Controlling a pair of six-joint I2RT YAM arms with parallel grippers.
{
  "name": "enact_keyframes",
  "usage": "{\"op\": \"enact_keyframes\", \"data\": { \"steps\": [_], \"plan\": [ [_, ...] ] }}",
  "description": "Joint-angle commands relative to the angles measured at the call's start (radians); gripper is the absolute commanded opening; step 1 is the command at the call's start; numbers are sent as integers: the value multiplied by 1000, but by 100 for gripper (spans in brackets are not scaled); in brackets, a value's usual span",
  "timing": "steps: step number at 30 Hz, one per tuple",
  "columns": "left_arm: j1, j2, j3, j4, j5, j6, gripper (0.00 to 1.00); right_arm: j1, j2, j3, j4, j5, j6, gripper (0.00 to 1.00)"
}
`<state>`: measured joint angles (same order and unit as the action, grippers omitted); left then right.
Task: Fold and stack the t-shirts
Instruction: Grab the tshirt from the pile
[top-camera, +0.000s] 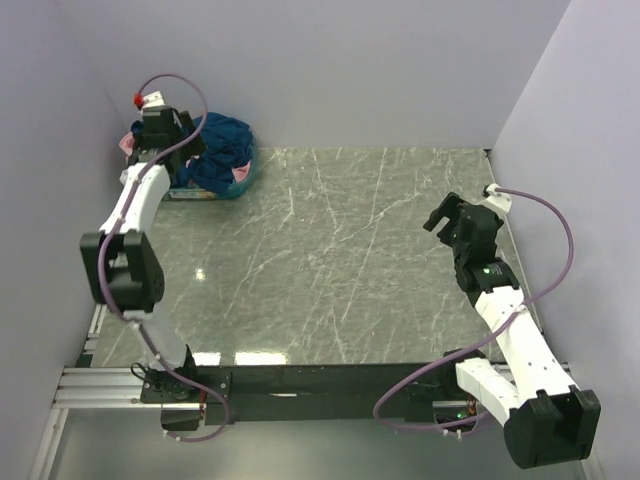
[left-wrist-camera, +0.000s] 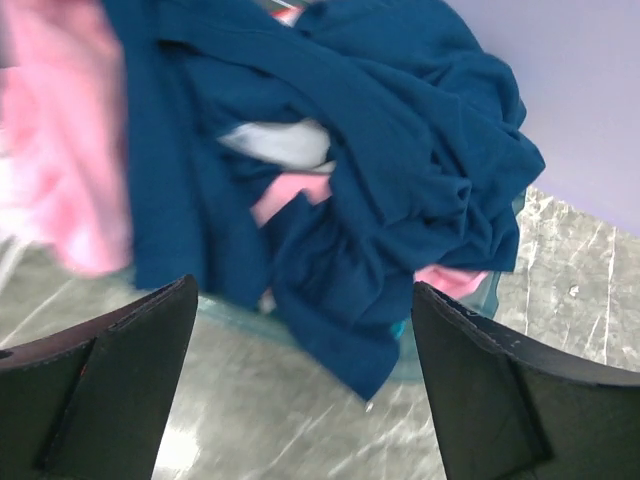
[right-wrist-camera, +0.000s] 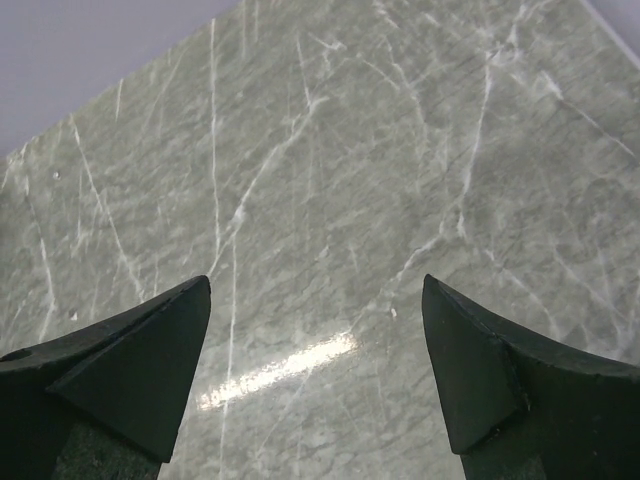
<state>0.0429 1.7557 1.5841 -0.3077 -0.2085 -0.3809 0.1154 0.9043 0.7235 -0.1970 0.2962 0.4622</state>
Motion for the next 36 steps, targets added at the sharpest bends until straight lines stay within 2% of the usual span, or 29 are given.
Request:
{"op": "enact_keyframes", "data": {
  "steps": [1, 10, 16, 18, 19, 20, 21, 22, 24, 25, 26, 27, 36],
  "plan": [
    [0, 132, 144, -100, 101, 30, 93, 4, 21, 73, 15, -42, 19, 92],
    [0, 363, 371, -84, 227, -21, 91, 4, 73, 114, 4, -110, 7, 90],
    [-1, 458, 418, -51, 267, -47, 90, 4, 99, 122, 14, -143, 16, 89],
    [-1, 482, 425, -42, 268, -58, 85, 4, 114, 131, 19, -152, 12, 88],
    [-1, 488, 438, -44, 261, -62, 81, 4, 120, 136, 19, -155, 10, 88],
    [-1, 493, 441, -47, 253, -75, 66, 4, 126, 146, 16, -160, 10, 88],
    [-1, 495, 442, -41, 248, -79, 58, 4, 139, 152, 18, -161, 4, 88],
    [-1, 492, 436, -34, 241, -85, 42, 6, 146, 162, 18, -163, 4, 88],
    [-1, 476, 427, -19, 235, -90, 26, 4, 162, 171, 19, -169, 4, 87],
    [-1, 469, 422, -11, 222, -93, 10, 4, 166, 177, 22, -170, 4, 87],
    [-1, 461, 424, -10, 216, -93, 4, 6, 171, 180, 25, -170, 6, 87],
    [-1, 441, 421, -5, 212, -96, 0, 6, 180, 183, 27, -180, 6, 87],
    [-1, 266, 387, 53, 175, -61, 0, 6, 232, 205, 51, -215, 21, 85]
  ]
}}
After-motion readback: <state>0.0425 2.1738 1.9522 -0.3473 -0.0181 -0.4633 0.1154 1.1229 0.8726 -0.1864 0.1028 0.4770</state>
